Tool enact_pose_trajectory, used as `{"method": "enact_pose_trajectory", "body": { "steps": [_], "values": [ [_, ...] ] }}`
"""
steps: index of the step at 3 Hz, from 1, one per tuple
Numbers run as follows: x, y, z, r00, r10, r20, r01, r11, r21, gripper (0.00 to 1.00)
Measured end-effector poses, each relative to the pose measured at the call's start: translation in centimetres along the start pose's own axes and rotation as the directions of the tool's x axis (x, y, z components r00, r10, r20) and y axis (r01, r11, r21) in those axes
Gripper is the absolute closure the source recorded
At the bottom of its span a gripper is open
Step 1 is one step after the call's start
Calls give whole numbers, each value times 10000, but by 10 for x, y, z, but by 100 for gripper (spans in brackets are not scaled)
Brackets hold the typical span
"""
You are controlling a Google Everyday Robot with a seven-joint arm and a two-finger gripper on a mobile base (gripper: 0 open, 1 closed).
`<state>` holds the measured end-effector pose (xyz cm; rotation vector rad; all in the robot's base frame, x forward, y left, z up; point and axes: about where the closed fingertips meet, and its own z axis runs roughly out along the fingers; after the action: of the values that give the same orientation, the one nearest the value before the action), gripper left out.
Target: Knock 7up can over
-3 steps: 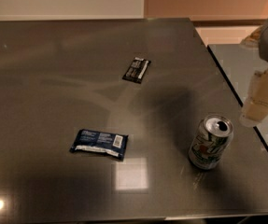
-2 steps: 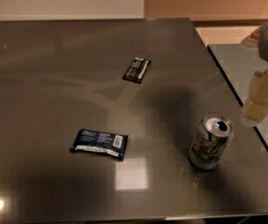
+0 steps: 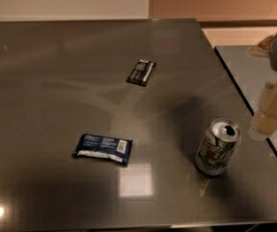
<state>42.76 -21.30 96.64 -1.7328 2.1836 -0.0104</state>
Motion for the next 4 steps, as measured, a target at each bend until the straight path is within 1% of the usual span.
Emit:
{"method": "enact_pose_trajectory", "body": {
  "steps": [1, 2, 3, 4],
  "values": [
    [5, 30, 16, 9895, -259, 1423, 346, 9977, -591, 0],
    [5, 54, 27, 9656, -321, 2582, 619, 9922, -1082, 0],
    [-3, 68, 36, 9335, -359, 3569, 945, 9844, -1482, 0],
    [-17, 77, 44, 9029, -546, 4263, 1377, 9764, -1665, 0]
  ]
}}
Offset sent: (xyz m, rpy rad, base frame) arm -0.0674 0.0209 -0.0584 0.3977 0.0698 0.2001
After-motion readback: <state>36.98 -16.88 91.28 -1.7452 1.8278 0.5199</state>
